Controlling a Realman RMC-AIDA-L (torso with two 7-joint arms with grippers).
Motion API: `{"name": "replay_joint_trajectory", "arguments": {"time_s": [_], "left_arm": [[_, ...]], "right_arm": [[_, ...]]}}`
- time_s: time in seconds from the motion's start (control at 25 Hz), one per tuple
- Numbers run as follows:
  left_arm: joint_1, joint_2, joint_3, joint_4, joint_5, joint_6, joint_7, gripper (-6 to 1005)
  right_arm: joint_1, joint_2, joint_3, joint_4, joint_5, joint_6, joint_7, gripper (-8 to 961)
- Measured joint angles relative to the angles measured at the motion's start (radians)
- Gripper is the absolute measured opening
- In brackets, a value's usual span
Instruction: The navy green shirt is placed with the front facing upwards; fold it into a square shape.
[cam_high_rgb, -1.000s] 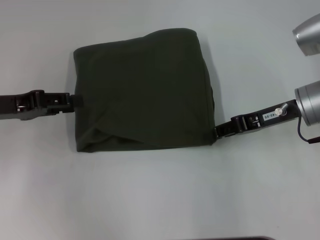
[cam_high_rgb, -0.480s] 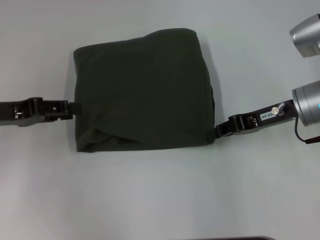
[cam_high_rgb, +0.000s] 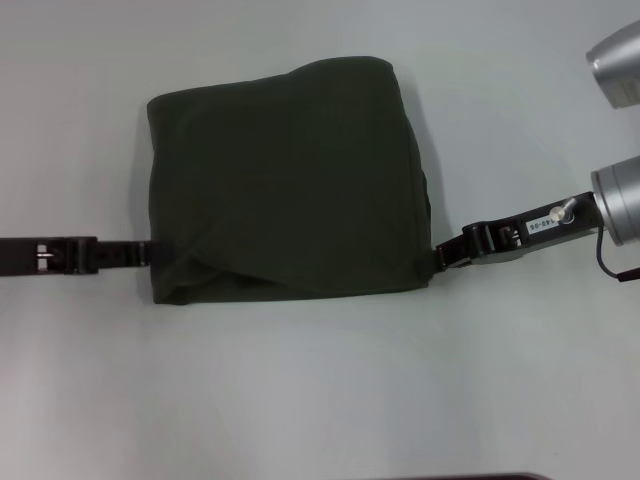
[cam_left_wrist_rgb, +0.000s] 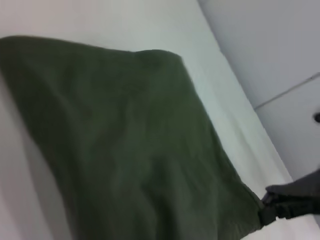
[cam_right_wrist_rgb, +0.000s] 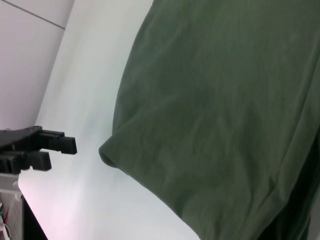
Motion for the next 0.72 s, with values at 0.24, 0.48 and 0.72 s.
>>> {"name": "replay_joint_trajectory", "arguments": {"time_s": [0.24,0.48,0.72], "left_arm": [[0.041,-0.034,-0.001,0.002,-0.043,-0.032,0.327,487],[0.097,-0.04,-0.014,-0.004,-0.041,-0.07,0.526,487],[0.129,-0.06,-0.024,-0.023,-0.046,-0.14,0.617,487]], "right_arm": [[0.0,-0.002,0.012,0.001,0.001,-0.001,0.0,23],[0.001,-0.004,0.028,0.001,0.003,-0.004,0.001,24],[0.001,-0.005,0.035,0.001,0.003,-0.006,0.01,23]]}}
